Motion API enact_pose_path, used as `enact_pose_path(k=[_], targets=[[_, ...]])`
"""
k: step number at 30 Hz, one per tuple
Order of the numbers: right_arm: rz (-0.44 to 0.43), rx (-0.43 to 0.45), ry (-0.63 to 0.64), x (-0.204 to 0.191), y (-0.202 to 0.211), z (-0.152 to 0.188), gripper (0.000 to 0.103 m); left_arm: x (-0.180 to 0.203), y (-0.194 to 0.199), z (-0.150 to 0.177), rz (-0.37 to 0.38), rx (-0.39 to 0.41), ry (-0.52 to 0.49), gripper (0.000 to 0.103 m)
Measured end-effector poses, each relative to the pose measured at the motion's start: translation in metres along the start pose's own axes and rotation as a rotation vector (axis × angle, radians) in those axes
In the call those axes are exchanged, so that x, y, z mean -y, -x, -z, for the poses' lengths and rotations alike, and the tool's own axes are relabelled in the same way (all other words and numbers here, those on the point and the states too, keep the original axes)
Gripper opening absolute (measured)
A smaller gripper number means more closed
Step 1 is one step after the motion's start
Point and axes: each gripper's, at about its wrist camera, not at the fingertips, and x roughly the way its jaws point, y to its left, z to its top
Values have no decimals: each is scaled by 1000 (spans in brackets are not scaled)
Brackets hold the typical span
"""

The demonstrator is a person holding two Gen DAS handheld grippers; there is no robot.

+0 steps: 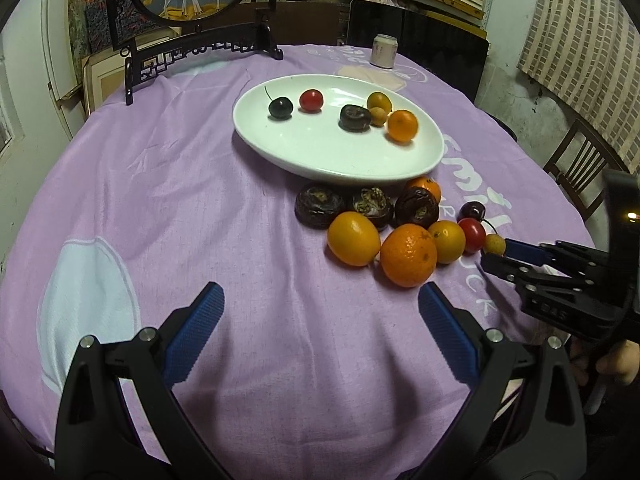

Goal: Organize fruits
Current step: 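Grasp another small yellow fruit with the right tool while the left tool grasps an orange, then carry the orange with the left tool while the right tool carries the yellow fruit, release both on plate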

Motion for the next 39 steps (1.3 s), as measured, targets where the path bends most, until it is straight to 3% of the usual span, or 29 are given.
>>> enact_pose_path(k=[1,2,12,15,16,19,20,27,29,39], targets=[[6,7,3,0,-1,-1,24,0,1,0,2,1,1,99],[1,11,1,1,-2,-3,24,0,1,0,6,1,3,99],[10,17,-45,11,13,3,23,34,1,-3,124,-8,-60,99],[3,31,-59,17,22,7,23,53,-7,-5,116,-3,-109,97],[-1,35,-65,19,25,8,23,58,-10,-6,112,-9,-121,89],[-8,48,-79,25,32,11,23,67,-27,-5,118,-66,-136,53],[-11,53,-83,28,35,12,23,67,-33,-5,120,-88,-132,50],[-51,59,-97,33,37,17,23,67,-59,-11,54,-110,-110,52],[-62,55,-100,33,36,18,23,68,-65,-14,55,-119,-99,45],[-87,66,-84,26,41,13,23,62,-45,-14,92,-69,-72,44]])
